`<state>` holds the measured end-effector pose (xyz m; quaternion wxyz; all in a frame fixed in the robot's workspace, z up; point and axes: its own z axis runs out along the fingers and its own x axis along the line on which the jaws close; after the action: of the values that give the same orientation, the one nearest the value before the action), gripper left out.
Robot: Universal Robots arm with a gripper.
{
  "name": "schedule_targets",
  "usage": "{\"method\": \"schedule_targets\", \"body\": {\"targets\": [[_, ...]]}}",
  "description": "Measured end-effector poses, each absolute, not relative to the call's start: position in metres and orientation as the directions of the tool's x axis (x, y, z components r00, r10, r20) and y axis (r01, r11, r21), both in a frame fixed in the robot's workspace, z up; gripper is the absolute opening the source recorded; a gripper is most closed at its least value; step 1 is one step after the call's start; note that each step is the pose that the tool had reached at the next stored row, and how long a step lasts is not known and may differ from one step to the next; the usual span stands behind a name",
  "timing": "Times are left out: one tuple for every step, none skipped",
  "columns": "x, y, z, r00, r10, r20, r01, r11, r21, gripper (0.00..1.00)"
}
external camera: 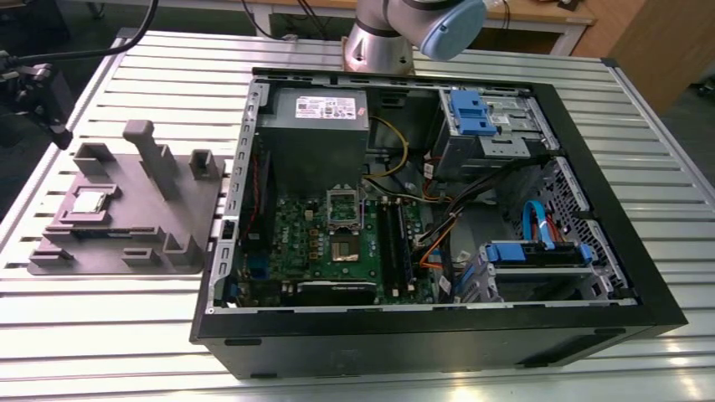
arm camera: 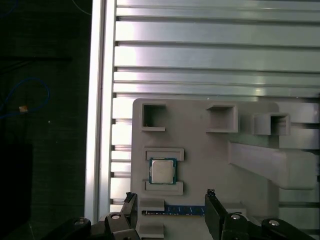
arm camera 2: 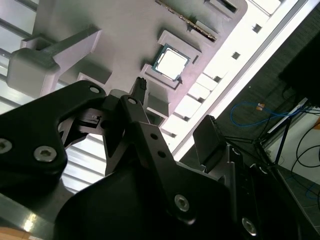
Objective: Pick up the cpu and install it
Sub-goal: 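Pick up the cpu and move it towards the insertion slot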
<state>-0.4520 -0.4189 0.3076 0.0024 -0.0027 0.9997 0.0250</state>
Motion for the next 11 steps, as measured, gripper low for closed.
{"method": "schedule_targets", "body": {"targets": [[-0.4520, -0.4189, 0.3074, -1.000, -0.005, -0.005, -0.006, 0.999, 0.050, 0.65], [-0.4520, -0.4189, 0.3072, -1.000, -0.005, -0.005, -0.006, 0.999, 0.050, 0.65], [-0.4520, -0.4189, 0.3069, -1.000, -0.005, -0.005, -0.006, 0.999, 0.050, 0.65], [-0.4520, -0.4189, 0.3066, -1.000, -0.005, -0.005, -0.006, 0.999, 0.050, 0.65], [-0.4520, -0.4189, 0.3064, -1.000, -0.005, -0.005, -0.006, 0.999, 0.050, 0.65], [-0.4520, -0.4189, 0.3061, -1.000, -0.005, -0.005, -0.006, 0.999, 0.050, 0.65], [-0.4520, -0.4189, 0.3058, -1.000, -0.005, -0.005, -0.006, 0.999, 0.050, 0.65], [-0.4520, -0.4189, 0.3055, -1.000, -0.005, -0.005, -0.006, 0.999, 0.050, 0.65], [-0.4520, -0.4189, 0.3053, -1.000, -0.005, -0.005, -0.006, 0.999, 0.050, 0.65], [-0.4520, -0.4189, 0.3050, -1.000, -0.005, -0.005, -0.006, 0.999, 0.050, 0.65], [-0.4520, -0.4189, 0.3047, -1.000, -0.005, -0.005, -0.006, 0.999, 0.050, 0.65]]}}
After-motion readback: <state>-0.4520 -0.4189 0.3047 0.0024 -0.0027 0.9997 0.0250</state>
